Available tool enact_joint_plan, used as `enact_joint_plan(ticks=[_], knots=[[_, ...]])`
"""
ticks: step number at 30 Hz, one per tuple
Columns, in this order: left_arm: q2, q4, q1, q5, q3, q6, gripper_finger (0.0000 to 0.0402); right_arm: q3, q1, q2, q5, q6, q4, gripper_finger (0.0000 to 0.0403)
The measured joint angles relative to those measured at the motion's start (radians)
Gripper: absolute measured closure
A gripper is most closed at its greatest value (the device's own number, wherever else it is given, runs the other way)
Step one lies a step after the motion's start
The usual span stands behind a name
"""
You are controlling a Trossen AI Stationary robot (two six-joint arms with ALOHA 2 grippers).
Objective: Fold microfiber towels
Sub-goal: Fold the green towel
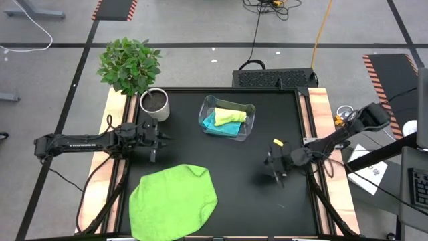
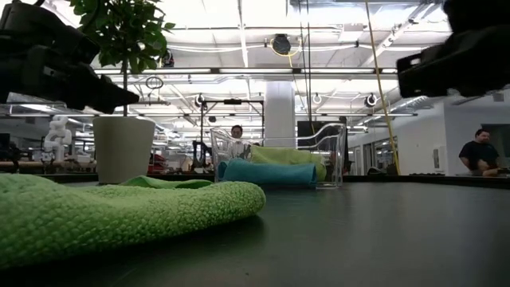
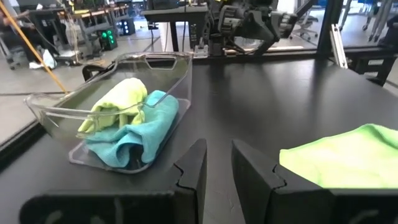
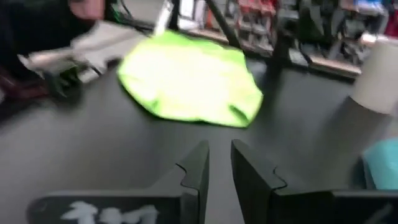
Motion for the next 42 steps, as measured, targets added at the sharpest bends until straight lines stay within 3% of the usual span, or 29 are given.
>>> enact_joint_plan(ticks=[4,16,23,27,42], knots=[[0.000,0.000,0.000,0.000,0.000,-0.013,0.0325,0.059,-0.062,0.120,-0.003,-0.006,-0.013,0.0341],[0.000,-0.056,-0.001,0.034,0.000,-0.044,0.0325,0.187,-0.185,0.290,-0.277,-0.035,0.001,0.0340],[0.000,-0.055,-0.013,0.031,0.000,-0.036,0.0325,0.281,-0.243,0.426,-0.314,-0.054,0.001,0.0340],[0.000,-0.069,-0.013,-0.002,0.000,-0.033,0.0325,0.333,-0.270,0.478,-0.416,-0.071,0.000,0.0335],[0.000,-0.076,-0.013,-0.027,0.000,-0.028,0.0325,0.533,-0.361,0.720,-0.505,-0.059,-0.004,0.0280]])
